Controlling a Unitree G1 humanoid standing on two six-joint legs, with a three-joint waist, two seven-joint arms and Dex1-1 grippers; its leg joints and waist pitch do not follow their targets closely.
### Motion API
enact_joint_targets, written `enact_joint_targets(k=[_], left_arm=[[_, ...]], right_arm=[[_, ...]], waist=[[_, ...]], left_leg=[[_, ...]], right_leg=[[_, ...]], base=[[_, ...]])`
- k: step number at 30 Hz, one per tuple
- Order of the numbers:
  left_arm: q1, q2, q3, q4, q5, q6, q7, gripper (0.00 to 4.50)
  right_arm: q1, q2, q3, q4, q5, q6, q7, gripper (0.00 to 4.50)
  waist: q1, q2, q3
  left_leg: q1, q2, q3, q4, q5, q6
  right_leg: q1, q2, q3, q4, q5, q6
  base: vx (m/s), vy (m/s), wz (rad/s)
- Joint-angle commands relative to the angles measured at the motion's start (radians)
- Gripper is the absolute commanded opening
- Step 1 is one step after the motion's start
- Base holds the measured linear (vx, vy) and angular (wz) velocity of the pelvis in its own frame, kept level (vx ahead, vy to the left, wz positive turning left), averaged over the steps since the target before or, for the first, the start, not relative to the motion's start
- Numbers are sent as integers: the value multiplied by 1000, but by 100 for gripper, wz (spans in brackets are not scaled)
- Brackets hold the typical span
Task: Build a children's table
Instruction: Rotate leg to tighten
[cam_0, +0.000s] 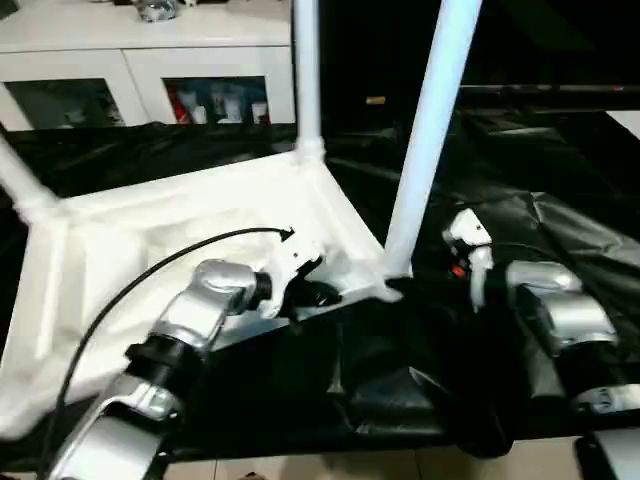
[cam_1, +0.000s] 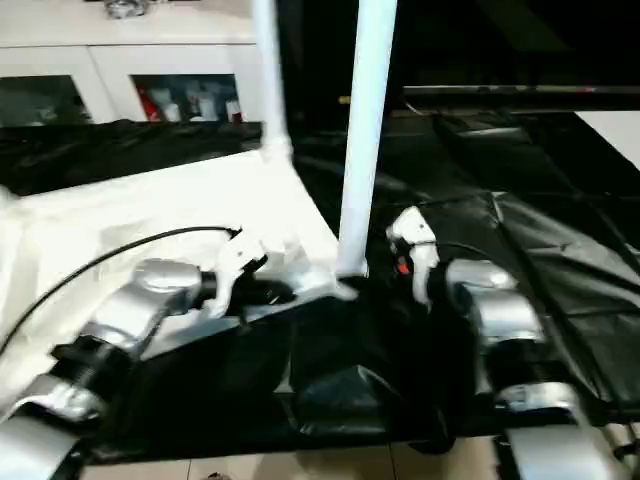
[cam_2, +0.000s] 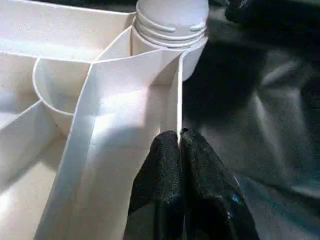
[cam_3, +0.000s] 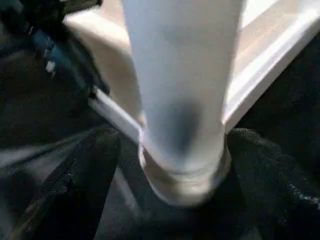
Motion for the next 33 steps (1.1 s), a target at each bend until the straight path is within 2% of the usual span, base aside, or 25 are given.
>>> enact_joint_targets(k=[1,2,4,5,6,7,9,10,12,21,26,29,31,33], left_arm=[[27,16,-36,-1,11,34,-33,0],[34,23,-39,-19,5,44,-41,0],[40,27,-40,-30,2,49,-45,0],[41,28,-41,-31,2,50,-46,0],[43,29,-41,-35,2,51,-47,0],[46,31,-41,-40,2,54,-48,0],[51,33,-40,-48,2,59,-49,0],[52,33,-39,-50,2,61,-49,0],[53,34,-39,-56,1,66,-48,0],[63,36,-39,-74,-4,78,-42,0],[70,36,-43,-86,-5,85,-43,0],[71,34,-44,-88,-5,88,-44,0],[72,33,-45,-88,-4,88,-43,0],[74,32,-45,-92,-4,91,-41,0]], right_arm=[[-7,-5,15,-6,-10,-18,32,371],[-11,-6,13,2,-9,-23,42,371],[-15,-6,10,7,-5,-26,53,371],[-16,-6,10,7,-5,-26,54,355],[-17,-6,9,9,-3,-27,58,355],[-19,-7,11,12,1,-28,64,335],[-19,-7,14,13,5,-30,70,327],[-18,-6,16,13,7,-30,73,309],[-16,2,17,15,7,-35,77,300],[-8,35,27,14,7,-46,79,215],[-7,51,27,15,8,-51,67,191],[-9,56,24,21,7,-32,56,188],[-16,60,13,26,21,-1,59,234],[-14,57,14,19,26,8,71,233]], waist=[[3,-10,-57],[2,-10,-55],[2,-10,-57],[3,-11,-57],[3,-11,-58],[4,-11,-61],[4,-11,-63],[4,-12,-64],[5,-11,-65],[4,-11,-62],[-3,-10,-60],[-8,-11,-58],[-11,-11,-57],[-12,-10,-58]], left_leg=[[15,61,-18,-66,-206,84],[16,61,-20,-68,-232,69],[18,61,-20,-68,-232,61],[17,61,-20,-68,-227,62],[16,60,-20,-67,-216,65],[14,61,-20,-65,-197,69],[13,60,-20,-62,-168,81],[12,58,-18,-60,-153,90],[11,59,-18,-59,-143,100],[12,58,-19,-61,-169,88],[13,57,-20,-63,-191,79],[14,56,-20,-66,-212,72],[16,56,-20,-66,-220,70],[15,56,-21,-66,-217,69]], right_leg=[[55,-73,51,-70,-238,-237],[54,-74,52,-74,-287,-222],[53,-75,53,-75,-292,-215],[53,-74,54,-75,-289,-215],[53,-72,53,-72,-272,-216],[55,-73,53,-68,-242,-222],[56,-71,53,-62,-190,-236],[56,-70,52,-60,-165,-244],[56,-70,51,-58,-151,-251],[56,-71,51,-64,-209,-236],[56,-70,51,-67,-233,-231],[57,-71,51,-71,-271,-222],[57,-70,51,-74,-290,-218],[57,-70,51,-74,-292,-216]], base=[[0,0,0],[0,0,0],[0,0,0],[0,0,0],[0,0,0],[0,0,0],[0,0,0],[0,0,0],[0,0,0],[0,0,0],[0,0,0],[0,0,0],[0,0,0],[0,0,0]])
